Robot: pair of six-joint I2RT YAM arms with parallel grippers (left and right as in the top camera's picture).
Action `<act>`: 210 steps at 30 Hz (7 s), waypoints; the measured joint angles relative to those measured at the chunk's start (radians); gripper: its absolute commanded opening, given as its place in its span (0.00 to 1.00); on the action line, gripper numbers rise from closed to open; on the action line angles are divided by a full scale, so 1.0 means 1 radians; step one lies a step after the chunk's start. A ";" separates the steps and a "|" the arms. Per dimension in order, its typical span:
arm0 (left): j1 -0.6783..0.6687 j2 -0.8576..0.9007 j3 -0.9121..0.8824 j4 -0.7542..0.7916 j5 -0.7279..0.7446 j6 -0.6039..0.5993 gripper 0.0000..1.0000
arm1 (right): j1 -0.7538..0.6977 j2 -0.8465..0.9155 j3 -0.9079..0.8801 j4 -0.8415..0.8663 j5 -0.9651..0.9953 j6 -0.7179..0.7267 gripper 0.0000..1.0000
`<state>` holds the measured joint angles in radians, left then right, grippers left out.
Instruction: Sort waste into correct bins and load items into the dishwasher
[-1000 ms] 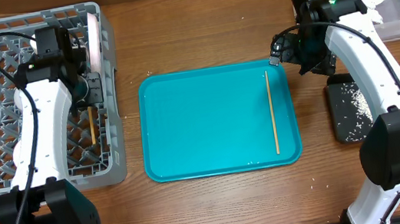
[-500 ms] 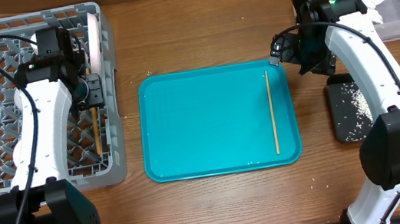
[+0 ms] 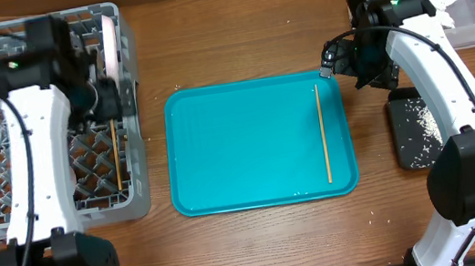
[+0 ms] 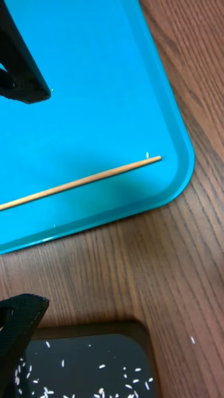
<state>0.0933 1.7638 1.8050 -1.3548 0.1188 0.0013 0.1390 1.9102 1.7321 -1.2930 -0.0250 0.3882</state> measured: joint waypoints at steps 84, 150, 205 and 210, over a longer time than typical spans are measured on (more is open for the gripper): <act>-0.950 0.578 0.071 0.459 -0.240 -0.810 0.04 | -0.243 0.000 0.000 0.052 0.047 -0.019 1.00; 0.077 0.140 0.013 0.058 -0.076 0.108 0.06 | -0.243 0.000 0.000 0.051 0.047 -0.022 1.00; -0.011 -0.890 -0.326 -0.207 0.154 -0.340 1.00 | -0.243 0.000 0.000 0.051 0.047 -0.022 1.00; -0.070 -0.905 -0.541 0.066 0.146 -0.305 1.00 | -0.243 0.000 0.000 0.051 0.047 -0.022 1.00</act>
<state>0.0235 0.8589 1.2636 -1.2884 0.2653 -0.3038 -0.1040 1.9102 1.7321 -1.2415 0.0219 0.3660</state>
